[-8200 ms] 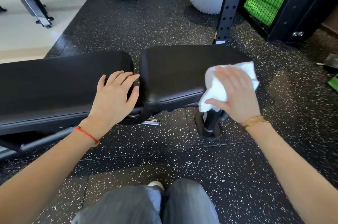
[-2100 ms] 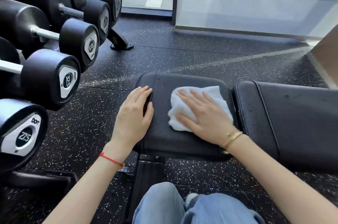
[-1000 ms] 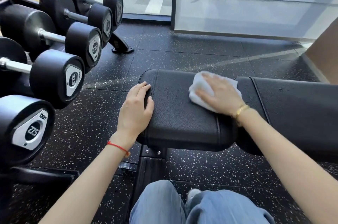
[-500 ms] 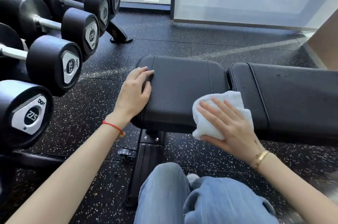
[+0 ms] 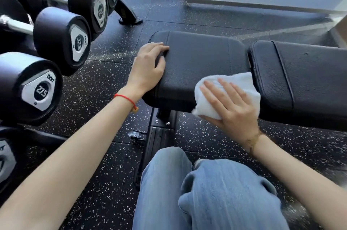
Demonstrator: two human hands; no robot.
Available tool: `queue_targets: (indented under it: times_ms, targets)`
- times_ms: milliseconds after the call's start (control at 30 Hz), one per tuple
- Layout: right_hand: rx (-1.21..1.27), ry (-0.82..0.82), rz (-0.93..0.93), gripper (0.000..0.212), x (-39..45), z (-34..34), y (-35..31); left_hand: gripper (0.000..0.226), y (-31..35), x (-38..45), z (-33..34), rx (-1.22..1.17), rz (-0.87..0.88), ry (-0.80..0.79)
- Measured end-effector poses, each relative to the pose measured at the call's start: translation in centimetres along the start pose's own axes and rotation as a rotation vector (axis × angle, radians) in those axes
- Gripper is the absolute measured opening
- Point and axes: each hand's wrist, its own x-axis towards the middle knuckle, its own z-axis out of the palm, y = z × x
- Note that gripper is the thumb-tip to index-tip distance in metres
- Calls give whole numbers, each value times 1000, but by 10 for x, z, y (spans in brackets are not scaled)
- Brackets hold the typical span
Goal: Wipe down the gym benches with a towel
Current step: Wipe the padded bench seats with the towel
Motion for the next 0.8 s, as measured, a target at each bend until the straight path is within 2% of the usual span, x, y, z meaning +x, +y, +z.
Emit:
queue_targets:
  times_ms: [133, 200, 300, 433, 533, 633, 733, 800]
  targets:
    - [4, 46, -50, 58, 51, 30, -61, 39, 1, 2, -1, -32, -13, -2]
    - [5, 61, -48, 60, 62, 38, -76, 40, 1, 3, -2, -70, -21, 3]
    - [-36, 38, -78, 68, 41, 27, -50, 40, -1, 2, -2, -65, -14, 26]
    - [-40, -34, -10, 72, 9, 6, -7, 39, -3, 2, 0, -69, -2, 41]
    - [-9, -73, 77, 71, 28, 13, -25, 39, -1, 4, 1, -84, -4, 58]
    - [55, -130, 75, 74, 53, 21, -51, 40, -1, 3, 2, -90, 6, 54]
    - [131, -145, 95, 75, 47, 8, -35, 40, -3, 2, 1, -72, 13, 44]
    - [179, -162, 227, 74, 37, -3, -14, 39, -3, 2, 0, -53, 16, 42]
